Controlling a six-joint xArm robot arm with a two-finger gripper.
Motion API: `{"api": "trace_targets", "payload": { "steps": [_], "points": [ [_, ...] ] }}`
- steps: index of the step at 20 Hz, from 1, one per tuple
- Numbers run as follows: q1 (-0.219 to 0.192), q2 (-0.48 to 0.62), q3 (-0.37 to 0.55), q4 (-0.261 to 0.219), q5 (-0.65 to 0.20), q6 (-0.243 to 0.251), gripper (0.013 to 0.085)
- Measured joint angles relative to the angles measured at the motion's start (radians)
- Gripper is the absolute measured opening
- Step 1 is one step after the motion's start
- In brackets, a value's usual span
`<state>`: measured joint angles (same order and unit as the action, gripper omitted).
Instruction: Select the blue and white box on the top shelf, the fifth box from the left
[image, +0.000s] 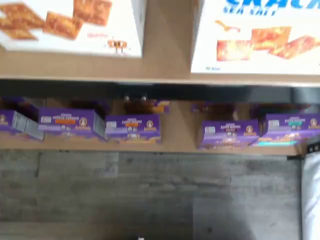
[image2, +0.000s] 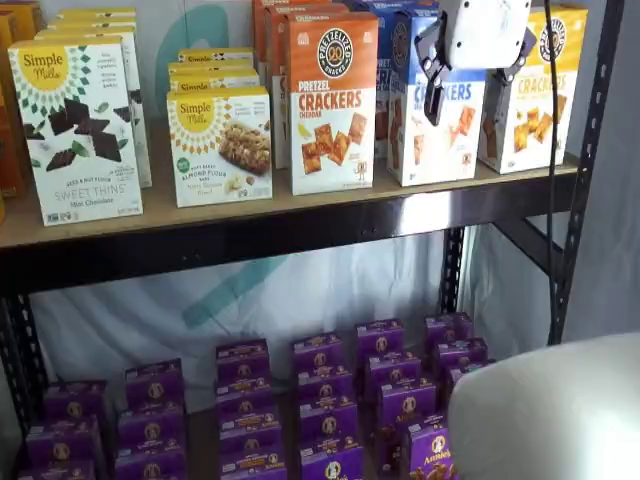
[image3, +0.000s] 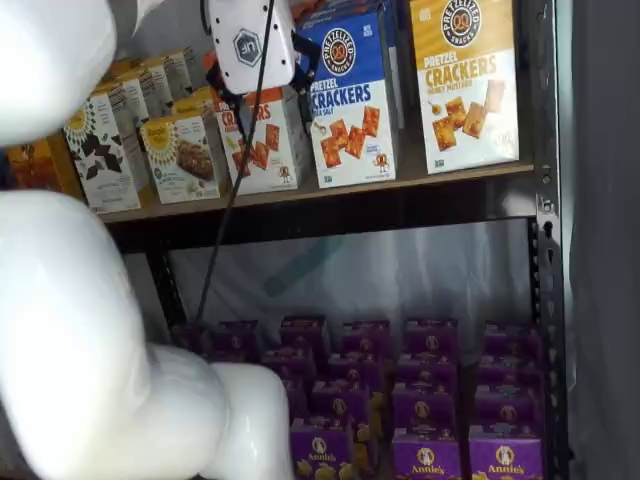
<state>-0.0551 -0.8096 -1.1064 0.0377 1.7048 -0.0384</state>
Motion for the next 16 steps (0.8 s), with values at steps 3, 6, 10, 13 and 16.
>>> {"api": "trace_targets", "payload": {
  "steps": [3,6,10,13,16],
  "points": [
    [-0.018,0.017,-0.008,-0.001,-0.038,-0.018,0.0850],
    [-0.043,0.041,-0.024,0.003,-0.071,-0.042,0.0850],
    [-0.075,0.072,-0.045,0.009,-0.096,-0.073,0.0850],
    [-0.093,0.097,-0.063,0.007,-0.096,-0.091,0.0850],
    [-0.106,0.116,-0.075,0.004,-0.114,-0.104,0.0850]
  ]
}}
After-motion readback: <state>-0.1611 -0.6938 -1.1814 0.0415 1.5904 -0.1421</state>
